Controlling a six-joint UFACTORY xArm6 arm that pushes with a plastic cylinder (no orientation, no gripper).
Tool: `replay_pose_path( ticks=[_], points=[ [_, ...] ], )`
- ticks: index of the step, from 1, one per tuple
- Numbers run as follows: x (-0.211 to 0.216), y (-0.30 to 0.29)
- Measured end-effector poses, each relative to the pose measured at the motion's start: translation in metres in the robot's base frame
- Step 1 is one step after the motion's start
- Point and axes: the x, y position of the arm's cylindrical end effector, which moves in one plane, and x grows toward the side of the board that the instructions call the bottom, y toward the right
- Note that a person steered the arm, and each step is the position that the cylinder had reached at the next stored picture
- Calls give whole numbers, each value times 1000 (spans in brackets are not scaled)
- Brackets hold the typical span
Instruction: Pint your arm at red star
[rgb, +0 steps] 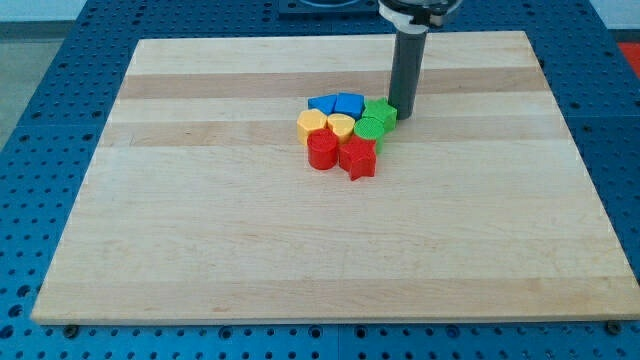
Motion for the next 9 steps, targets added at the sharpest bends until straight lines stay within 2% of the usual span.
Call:
replay_pose_path(
  ticks=[2,4,6,7,8,9],
  points=[
    [0,7],
    [7,62],
    [94,70],
    [137,47],
    [153,-3],
    [149,-41]
  ],
)
